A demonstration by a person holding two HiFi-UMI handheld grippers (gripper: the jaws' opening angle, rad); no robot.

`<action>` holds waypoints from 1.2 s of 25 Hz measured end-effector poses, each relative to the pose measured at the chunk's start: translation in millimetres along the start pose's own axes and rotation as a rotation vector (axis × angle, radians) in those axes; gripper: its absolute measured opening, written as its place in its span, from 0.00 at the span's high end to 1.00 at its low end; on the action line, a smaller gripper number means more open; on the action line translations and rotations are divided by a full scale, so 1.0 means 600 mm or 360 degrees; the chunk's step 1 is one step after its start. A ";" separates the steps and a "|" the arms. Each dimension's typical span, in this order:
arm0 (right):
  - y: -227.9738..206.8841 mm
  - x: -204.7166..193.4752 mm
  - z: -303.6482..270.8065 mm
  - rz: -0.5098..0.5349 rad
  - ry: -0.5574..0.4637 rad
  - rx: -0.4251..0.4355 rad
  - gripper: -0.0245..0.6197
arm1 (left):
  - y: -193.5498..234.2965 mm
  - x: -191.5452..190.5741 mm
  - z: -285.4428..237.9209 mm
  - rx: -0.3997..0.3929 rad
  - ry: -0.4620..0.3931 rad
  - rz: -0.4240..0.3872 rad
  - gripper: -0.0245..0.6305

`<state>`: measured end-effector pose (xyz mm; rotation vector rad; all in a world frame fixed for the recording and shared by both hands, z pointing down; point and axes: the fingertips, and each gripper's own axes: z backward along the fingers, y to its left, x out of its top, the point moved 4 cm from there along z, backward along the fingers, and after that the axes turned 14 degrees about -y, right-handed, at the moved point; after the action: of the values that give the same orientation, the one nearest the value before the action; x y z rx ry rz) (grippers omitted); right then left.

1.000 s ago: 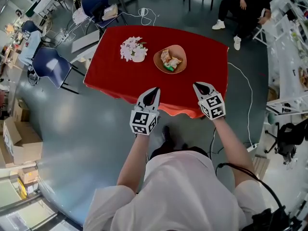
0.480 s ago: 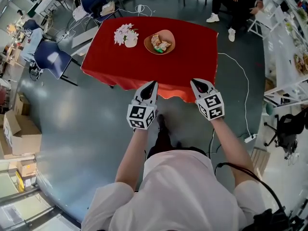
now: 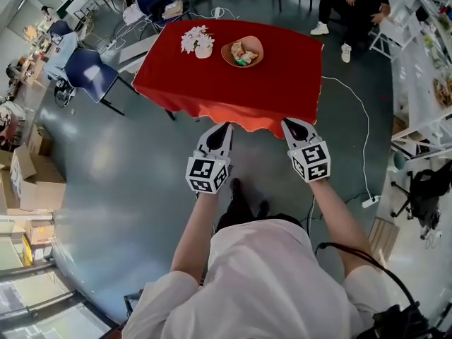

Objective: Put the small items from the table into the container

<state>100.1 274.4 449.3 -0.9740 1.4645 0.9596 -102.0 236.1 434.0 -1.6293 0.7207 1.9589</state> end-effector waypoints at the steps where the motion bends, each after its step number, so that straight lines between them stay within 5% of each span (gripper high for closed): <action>1: 0.010 0.004 0.005 -0.0002 -0.0012 -0.0003 0.94 | -0.001 0.005 0.010 -0.0002 -0.0001 -0.0004 0.95; 15: 0.082 0.051 0.020 -0.0049 -0.0139 -0.0196 0.94 | 0.028 0.046 0.047 -0.0146 -0.0007 -0.0020 0.96; 30: 0.116 0.095 -0.020 -0.0023 -0.0215 -0.0223 0.94 | 0.070 0.085 0.040 -0.0198 -0.0064 -0.0041 0.95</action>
<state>25.7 283.0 397.8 -0.9995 1.2898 1.1075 -156.1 223.0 390.7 -1.6569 0.5704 2.0480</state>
